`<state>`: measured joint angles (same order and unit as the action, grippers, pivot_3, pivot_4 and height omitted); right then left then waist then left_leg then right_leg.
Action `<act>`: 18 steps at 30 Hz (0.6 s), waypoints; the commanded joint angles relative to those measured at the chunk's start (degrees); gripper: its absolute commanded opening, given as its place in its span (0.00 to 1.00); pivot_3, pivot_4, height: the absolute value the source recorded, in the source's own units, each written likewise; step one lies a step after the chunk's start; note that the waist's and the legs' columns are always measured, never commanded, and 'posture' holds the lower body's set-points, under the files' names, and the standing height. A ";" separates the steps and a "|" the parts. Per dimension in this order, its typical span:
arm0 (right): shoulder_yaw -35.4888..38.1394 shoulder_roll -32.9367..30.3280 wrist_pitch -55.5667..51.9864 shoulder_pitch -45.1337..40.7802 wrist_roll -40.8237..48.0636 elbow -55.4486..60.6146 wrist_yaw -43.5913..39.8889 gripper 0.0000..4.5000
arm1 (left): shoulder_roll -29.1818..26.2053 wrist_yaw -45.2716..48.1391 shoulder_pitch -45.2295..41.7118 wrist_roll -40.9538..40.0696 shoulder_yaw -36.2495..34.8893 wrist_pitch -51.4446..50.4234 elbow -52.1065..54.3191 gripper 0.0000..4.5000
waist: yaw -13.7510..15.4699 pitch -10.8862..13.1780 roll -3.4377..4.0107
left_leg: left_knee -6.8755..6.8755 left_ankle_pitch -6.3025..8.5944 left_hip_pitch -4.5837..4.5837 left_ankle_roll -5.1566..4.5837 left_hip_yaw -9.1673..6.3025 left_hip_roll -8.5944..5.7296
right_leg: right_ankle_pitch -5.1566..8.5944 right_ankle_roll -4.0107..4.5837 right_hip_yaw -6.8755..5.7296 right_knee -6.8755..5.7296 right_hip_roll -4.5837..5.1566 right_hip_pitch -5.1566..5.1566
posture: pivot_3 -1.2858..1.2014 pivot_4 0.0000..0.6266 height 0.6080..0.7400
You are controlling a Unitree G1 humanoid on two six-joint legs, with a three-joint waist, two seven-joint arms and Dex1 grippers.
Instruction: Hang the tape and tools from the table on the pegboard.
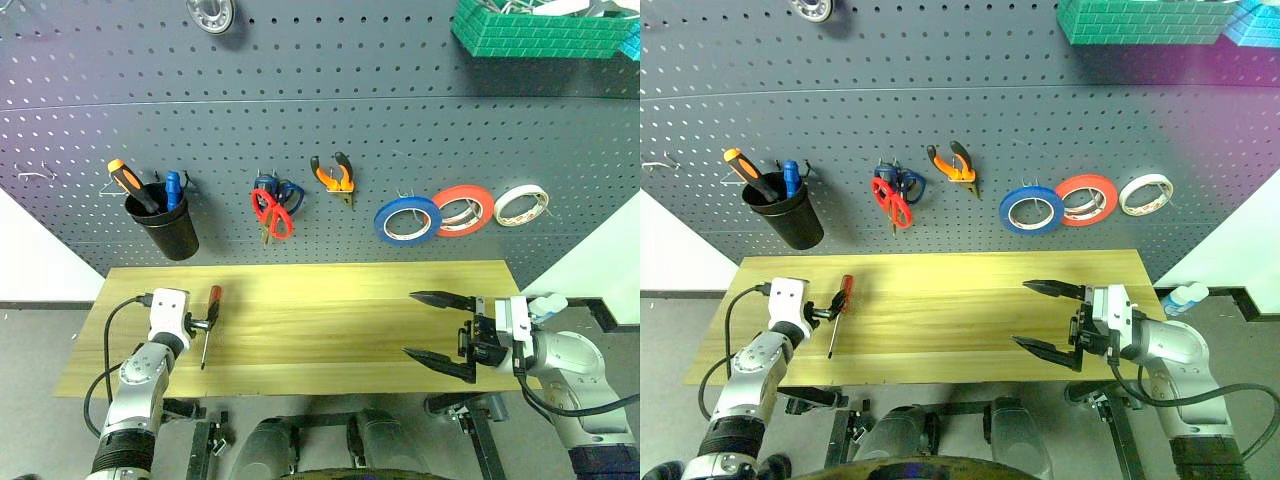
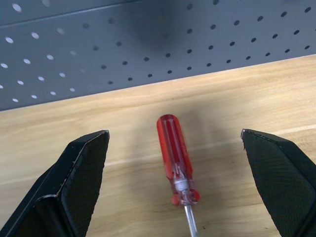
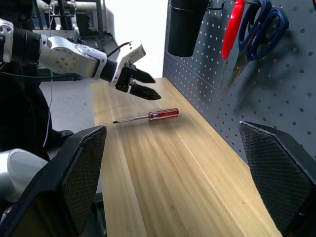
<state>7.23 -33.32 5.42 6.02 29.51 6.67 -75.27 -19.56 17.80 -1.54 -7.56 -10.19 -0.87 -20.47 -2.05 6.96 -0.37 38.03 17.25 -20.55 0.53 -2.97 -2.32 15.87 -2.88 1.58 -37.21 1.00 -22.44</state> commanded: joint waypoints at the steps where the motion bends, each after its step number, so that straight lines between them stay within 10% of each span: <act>1: 1.04 -1.25 0.63 0.19 0.81 1.24 -0.07 1.00 | 0.49 -2.31 -1.37 0.11 -0.72 -2.73 -0.71 1.00 | 0.00 0.13 -0.05 | 0.00 0.00 0.00 0.00 0.00 0.00 | 0.00 0.00 0.00 0.00 0.00 0.00 | 0.47 0.19 0.95; 18: 2.72 -3.65 -2.11 8.96 3.10 7.90 2.16 1.00 | 0.17 -2.14 -2.15 -0.62 -0.86 -5.94 -0.06 1.00 | -0.05 3.51 -0.34 | -0.02 -0.01 -0.90 0.00 0.00 0.00 | -0.01 -0.01 -0.02 0.05 0.06 -0.85 | 0.46 0.34 0.95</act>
<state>8.42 -36.37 3.09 14.34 31.24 11.76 -73.33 -18.61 15.72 -3.55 -8.05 -10.37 -6.89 -21.84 -2.09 10.48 -0.71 38.01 17.25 -21.46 0.51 -2.97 -2.32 15.85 -2.89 1.55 -37.16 1.07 -23.31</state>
